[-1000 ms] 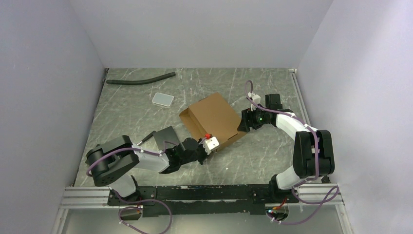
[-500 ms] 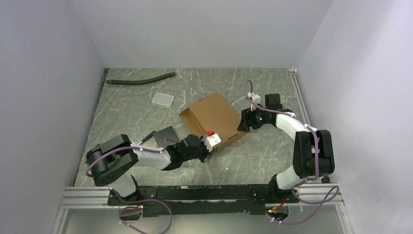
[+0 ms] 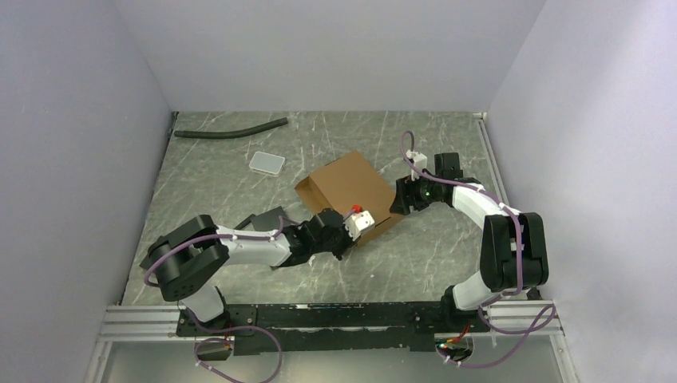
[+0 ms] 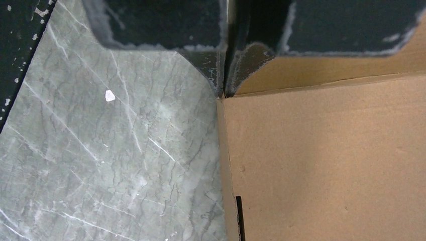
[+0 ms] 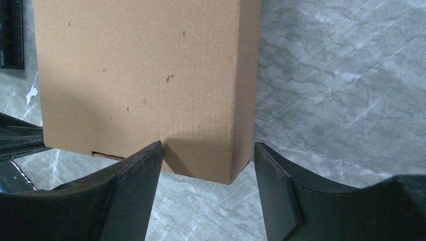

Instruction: Fold the paper box

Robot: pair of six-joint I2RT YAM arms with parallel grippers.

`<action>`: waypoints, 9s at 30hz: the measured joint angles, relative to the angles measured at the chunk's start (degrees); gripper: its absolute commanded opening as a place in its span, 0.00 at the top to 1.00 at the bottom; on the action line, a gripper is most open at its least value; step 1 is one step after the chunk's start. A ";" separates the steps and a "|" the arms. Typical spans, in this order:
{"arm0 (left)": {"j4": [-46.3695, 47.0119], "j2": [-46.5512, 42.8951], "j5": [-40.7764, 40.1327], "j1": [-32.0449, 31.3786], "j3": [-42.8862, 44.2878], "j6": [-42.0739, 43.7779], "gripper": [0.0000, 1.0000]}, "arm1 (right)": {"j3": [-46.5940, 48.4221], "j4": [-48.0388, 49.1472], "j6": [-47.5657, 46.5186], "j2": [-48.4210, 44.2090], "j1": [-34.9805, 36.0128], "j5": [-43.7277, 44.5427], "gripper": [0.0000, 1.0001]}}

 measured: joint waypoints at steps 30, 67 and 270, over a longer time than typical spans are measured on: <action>-11.50 -27.80 -2.56 17.38 -11.13 -36.22 0.04 | 0.35 -0.24 -0.20 0.35 0.07 0.02 0.30; 35.19 20.02 22.05 40.52 -2.23 -64.63 0.34 | 0.96 -0.46 -0.50 0.81 0.81 0.46 0.30; 19.61 20.46 29.24 34.75 7.45 -65.66 0.06 | 6.32 -1.20 13.38 20.68 -10.01 -26.97 0.81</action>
